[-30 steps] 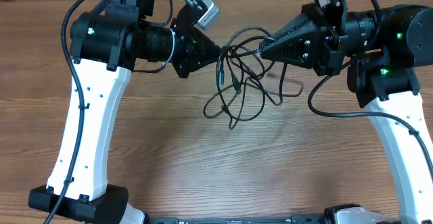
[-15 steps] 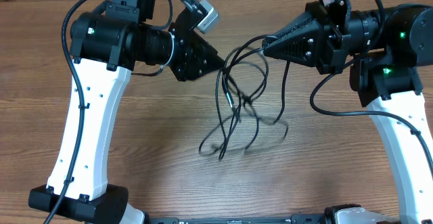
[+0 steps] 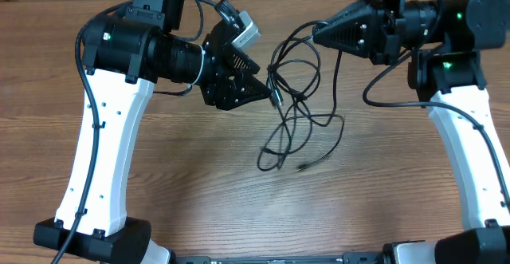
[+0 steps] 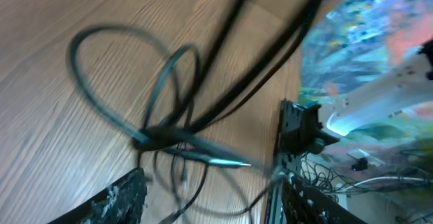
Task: Untangle cables
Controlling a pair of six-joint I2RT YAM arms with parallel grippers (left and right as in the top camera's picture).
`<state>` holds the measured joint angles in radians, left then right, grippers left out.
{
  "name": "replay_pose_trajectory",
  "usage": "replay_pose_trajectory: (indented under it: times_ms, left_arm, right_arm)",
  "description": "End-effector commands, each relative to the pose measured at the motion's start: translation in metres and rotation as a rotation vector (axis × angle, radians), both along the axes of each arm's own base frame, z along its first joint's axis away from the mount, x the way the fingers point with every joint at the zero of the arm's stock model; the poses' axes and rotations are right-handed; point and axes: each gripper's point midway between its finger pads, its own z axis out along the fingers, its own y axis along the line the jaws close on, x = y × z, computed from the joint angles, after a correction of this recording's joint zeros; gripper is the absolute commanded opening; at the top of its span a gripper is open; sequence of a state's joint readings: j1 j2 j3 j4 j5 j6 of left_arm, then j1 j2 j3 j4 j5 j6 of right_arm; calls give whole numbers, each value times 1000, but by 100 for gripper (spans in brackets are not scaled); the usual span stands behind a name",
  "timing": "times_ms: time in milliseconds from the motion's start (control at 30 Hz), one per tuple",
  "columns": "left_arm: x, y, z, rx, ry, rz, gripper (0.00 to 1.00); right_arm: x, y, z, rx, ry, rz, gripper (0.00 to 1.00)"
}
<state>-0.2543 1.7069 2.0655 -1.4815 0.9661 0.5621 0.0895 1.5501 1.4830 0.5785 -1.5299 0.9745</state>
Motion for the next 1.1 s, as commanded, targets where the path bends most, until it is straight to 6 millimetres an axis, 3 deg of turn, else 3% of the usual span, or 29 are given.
replay_pose_trajectory:
  times_ms: [0, 233, 367, 400, 467, 633, 800, 900, 1067]
  left_arm:
    - [-5, -12, 17, -80, -90, -82, 64]
    - [-1, -20, 17, -70, -141, -96, 63]
    - [4, -16, 10, -22, -111, -48, 56]
    - [5, -15, 8, -10, -98, -35, 48]
    - [4, -13, 4, 9, -81, -24, 41]
    - [3, -8, -2, 46, -59, -8, 44]
    - [4, -7, -4, 58, -63, -1, 44]
    - [5, -7, -4, 60, -65, 1, 44]
    - [7, -7, -3, 54, -79, 1, 45]
  right_arm:
    - [-14, 12, 10, 6, -32, 38, 4]
    - [-38, 37, 12, 5, -52, 135, 4]
    - [-42, 34, 18, 13, -99, 131, 4]
    - [-40, 30, 20, 14, -113, 116, 4]
    - [-34, 23, 20, 13, -113, 91, 4]
    - [-12, -6, 19, 6, -95, -11, 4]
    - [11, -49, 19, -3, -37, -144, 4]
    - [16, -66, 17, -16, -4, -184, 4]
    - [14, -65, 16, -24, 13, -173, 4]
